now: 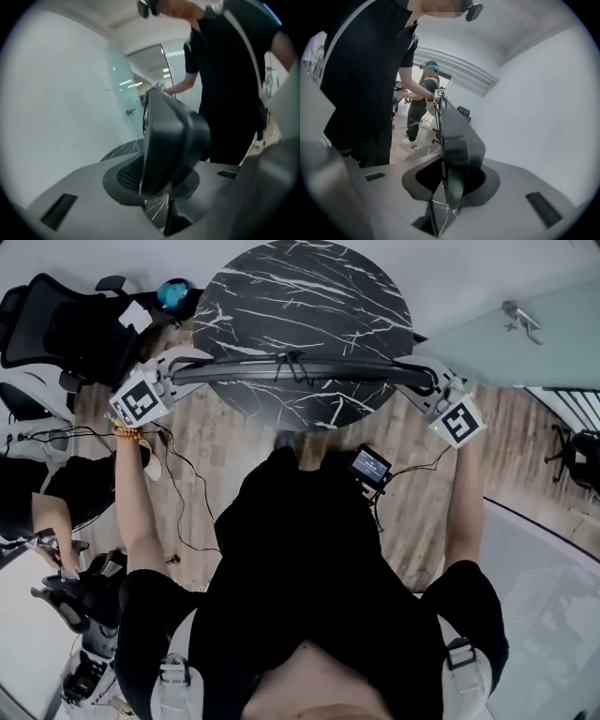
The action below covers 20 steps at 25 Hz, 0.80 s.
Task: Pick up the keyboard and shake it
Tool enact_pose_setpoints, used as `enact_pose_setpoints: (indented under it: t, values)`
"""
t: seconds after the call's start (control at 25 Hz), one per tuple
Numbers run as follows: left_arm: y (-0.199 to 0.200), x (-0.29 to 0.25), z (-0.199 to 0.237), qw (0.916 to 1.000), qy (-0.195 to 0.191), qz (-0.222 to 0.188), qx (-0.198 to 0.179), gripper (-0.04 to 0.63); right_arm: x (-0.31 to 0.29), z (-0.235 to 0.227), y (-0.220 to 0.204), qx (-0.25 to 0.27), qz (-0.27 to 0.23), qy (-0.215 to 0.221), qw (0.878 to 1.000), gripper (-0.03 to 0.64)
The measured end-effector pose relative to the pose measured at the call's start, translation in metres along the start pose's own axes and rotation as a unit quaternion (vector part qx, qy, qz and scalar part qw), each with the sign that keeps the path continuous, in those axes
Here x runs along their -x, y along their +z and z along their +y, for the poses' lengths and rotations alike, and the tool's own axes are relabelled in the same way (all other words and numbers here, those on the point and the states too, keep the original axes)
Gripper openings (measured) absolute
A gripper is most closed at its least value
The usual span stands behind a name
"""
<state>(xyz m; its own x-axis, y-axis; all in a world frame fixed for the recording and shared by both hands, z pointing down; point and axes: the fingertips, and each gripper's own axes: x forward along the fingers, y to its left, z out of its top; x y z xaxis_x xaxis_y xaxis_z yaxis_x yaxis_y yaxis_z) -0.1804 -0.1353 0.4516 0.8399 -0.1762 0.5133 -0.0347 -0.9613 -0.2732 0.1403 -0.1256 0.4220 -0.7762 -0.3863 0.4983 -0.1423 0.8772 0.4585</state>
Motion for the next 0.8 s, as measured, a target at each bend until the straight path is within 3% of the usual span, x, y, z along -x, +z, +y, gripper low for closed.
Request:
enact_pose_setpoints:
  t: [0.08,0.24,0.36,0.48,0.56,0.64,0.8]
  values:
    - [-0.005,-0.009,0.004,0.9986,0.026,0.023,-0.039,0.084,-0.003,0.000,-0.002,0.024,0.018,-0.010,0.999,0.097]
    - [-0.009,-0.011,0.015,0.9955,0.076,0.032,-0.047,0.084,-0.014,0.001,-0.014,0.066,0.057,-0.029,0.996,0.095]
    - [-0.015,-0.015,0.020,0.9928,0.089,0.051,-0.063,0.084,-0.019,-0.001,-0.021,0.077,0.072,-0.041,0.994,0.095]
    - [-0.018,-0.017,0.016,0.9938,0.083,0.052,-0.054,0.084,-0.021,0.001,-0.024,0.065,0.070,-0.029,0.995,0.095]
    - [-0.019,-0.020,0.011,0.9961,0.068,0.041,-0.038,0.084,-0.020,0.006,-0.029,0.026,0.065,-0.005,0.998,0.097]
    - [-0.015,-0.023,0.006,0.9985,0.052,0.015,-0.011,0.086,-0.020,0.011,-0.036,-0.044,0.056,0.030,0.997,0.100]
    - [-0.013,-0.030,-0.002,0.9962,0.006,-0.035,0.080,0.095,-0.020,0.025,-0.061,-0.190,0.034,0.105,0.976,0.104]
